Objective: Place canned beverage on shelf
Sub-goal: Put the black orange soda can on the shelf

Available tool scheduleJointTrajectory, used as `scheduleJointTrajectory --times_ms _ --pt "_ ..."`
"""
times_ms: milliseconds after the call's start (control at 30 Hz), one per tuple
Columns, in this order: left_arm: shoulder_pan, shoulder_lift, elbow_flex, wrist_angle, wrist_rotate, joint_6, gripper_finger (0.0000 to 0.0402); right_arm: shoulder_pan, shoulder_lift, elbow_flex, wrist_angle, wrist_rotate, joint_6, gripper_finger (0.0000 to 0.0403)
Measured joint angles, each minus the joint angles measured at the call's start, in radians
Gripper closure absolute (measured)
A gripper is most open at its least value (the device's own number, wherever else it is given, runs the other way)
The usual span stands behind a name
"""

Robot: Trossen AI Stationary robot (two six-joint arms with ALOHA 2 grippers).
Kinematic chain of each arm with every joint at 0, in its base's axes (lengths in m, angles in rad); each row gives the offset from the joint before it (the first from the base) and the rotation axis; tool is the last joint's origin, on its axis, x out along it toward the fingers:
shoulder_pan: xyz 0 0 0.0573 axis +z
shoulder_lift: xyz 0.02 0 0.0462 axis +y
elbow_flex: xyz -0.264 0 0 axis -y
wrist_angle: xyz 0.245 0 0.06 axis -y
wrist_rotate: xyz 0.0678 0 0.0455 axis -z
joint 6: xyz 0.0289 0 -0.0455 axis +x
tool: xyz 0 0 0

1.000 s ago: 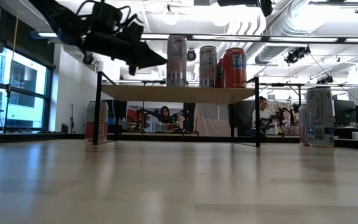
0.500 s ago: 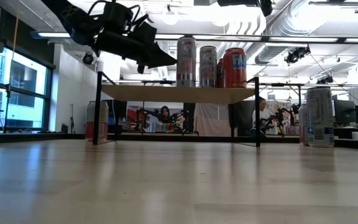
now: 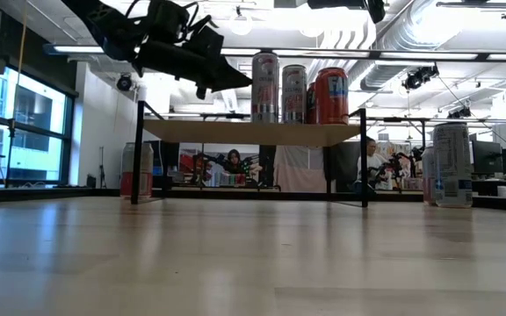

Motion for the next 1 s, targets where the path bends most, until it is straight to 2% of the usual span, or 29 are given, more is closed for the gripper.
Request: scheduleJointTrajectory --times_ms 700,900,1000 --pt "-0.031 0.165 0.153 -0.018 0.019 -0.022 0.0401 0.0 0.0 0.0 0.0 -0.046 0.0 0.0403" --pt "-0.03 0.144 0.164 -0.053 0.015 -0.024 0.0401 0.0 0.0 0.0 0.0 -0.047 -0.009 0.0403" --pt "-0.019 0.113 0.166 -0.081 -0.018 0.012 0.0401 0.001 0.0 0.0 -0.001 -0.048 -0.018 0.0403"
